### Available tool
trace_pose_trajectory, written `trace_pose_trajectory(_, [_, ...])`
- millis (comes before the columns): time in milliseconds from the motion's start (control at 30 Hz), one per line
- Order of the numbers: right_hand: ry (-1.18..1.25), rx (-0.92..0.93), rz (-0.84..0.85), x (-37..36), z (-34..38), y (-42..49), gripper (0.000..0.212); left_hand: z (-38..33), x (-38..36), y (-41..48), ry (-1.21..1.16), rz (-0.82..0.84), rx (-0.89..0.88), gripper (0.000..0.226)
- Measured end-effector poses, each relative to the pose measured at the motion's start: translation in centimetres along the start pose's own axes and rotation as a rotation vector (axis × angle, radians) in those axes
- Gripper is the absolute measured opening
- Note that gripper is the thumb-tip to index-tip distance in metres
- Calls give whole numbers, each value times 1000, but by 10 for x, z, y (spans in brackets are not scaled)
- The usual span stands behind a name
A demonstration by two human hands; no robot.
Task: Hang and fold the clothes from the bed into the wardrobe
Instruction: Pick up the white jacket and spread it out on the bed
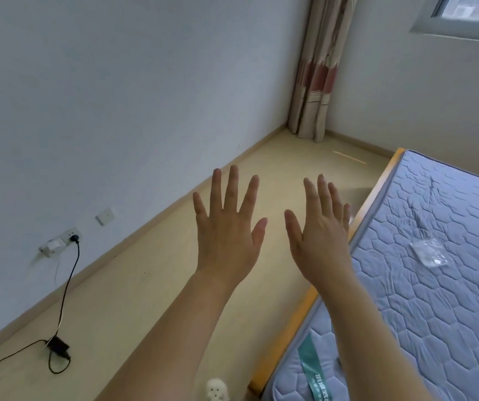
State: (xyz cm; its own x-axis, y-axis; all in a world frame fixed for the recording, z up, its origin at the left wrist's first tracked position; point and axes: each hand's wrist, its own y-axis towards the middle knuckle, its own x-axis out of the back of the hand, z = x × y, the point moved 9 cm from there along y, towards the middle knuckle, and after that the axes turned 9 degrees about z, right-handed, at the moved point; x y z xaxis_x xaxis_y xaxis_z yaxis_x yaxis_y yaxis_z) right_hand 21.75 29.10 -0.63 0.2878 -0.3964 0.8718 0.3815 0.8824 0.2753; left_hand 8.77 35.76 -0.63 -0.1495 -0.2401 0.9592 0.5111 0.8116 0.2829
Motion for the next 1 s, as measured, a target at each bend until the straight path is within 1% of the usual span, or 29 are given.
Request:
trace_pose_trajectory(133, [35, -46, -36, -31, 6, 74, 61, 32, -24, 72, -7, 11, -31, 69])
trace_pose_trajectory(233, [77, -112, -61, -58, -5, 143, 64, 53, -46, 148, -43, 47, -52, 68])
trace_pose_trajectory(333, [137, -177, -30, -86, -20, 228, 65, 60, -73, 237, -130, 116, -126, 67])
trace_pose_trajectory(400, [122, -213, -5, -100, -31, 279, 68, 59, -91, 292, -138, 161, -179, 68])
trace_pose_trajectory(467, [107, -241, -17, -105, -43, 319, 71, 58, -103, 341, -138, 162, -220, 68])
trace_pose_trajectory(567, [106, -292, -39, -106, -69, 365, 74, 53, -115, 403, -213, 121, -266, 66])
trace_pose_trajectory(667, [91, -357, -61, -106, -105, 417, 73, 41, -139, 472, -302, 116, -306, 64])
trace_pose_trajectory(733, [75, -396, -110, -107, -130, 450, 69, 25, -160, 519, -362, 119, -335, 64])
trace_pose_trajectory(833, [42, -461, -176, -113, -170, 501, 69, -17, -192, 588, -410, 118, -487, 64])
trace_pose_trajectory(900, [4, -499, -160, -122, -196, 547, 69, -36, -214, 642, -428, 116, -558, 63])
trace_pose_trajectory(1000, [-42, -581, -146, -123, -236, 630, 75, -55, -243, 738, -487, 172, -588, 66])
